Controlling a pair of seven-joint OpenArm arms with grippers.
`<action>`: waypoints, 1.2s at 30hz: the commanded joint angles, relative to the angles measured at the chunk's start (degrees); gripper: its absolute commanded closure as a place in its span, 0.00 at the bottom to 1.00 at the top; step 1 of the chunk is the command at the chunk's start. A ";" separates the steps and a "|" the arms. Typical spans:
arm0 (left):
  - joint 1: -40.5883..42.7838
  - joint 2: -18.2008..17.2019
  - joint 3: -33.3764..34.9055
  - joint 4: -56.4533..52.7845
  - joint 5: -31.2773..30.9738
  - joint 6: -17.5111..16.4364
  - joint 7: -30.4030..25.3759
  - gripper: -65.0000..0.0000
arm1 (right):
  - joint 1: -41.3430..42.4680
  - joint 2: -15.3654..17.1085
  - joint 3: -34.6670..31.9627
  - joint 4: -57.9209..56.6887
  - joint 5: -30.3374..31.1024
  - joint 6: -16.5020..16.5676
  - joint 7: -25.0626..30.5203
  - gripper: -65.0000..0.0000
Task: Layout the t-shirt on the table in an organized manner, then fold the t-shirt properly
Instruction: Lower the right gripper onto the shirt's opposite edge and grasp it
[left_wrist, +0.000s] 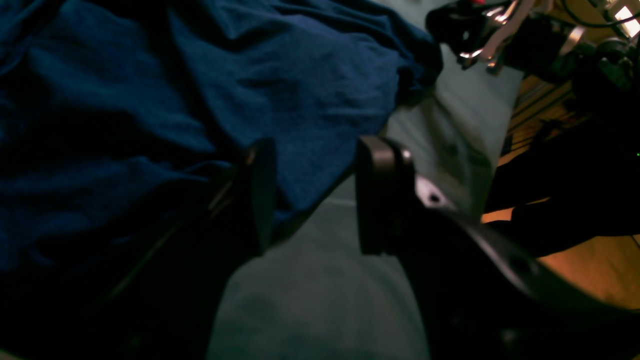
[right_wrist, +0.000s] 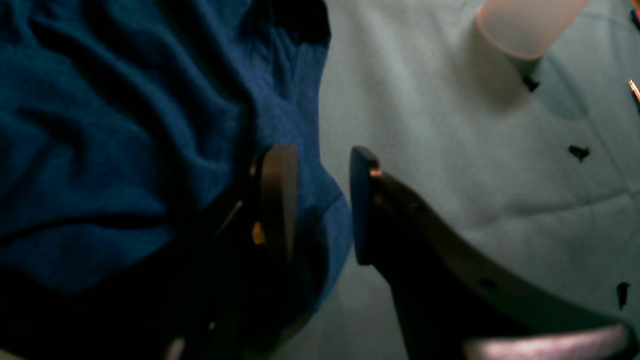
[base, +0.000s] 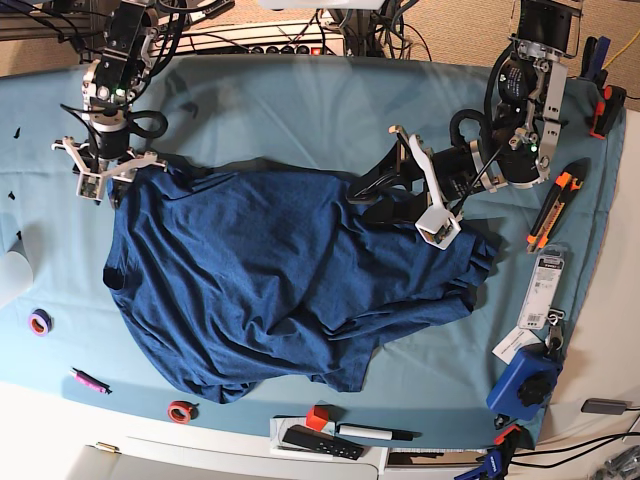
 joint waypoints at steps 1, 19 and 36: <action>-0.83 -0.15 -0.24 0.92 -1.57 -0.52 -1.49 0.59 | 0.85 0.79 0.15 0.39 -0.09 -0.26 1.16 0.71; -0.81 -0.20 -0.24 0.92 -1.51 -0.52 -1.46 0.59 | 1.86 0.79 0.13 -2.80 0.07 0.87 4.52 1.00; -0.81 -0.17 -0.24 0.92 -1.55 -0.52 -1.44 0.59 | -10.10 3.23 0.15 17.20 -4.42 1.53 -0.46 1.00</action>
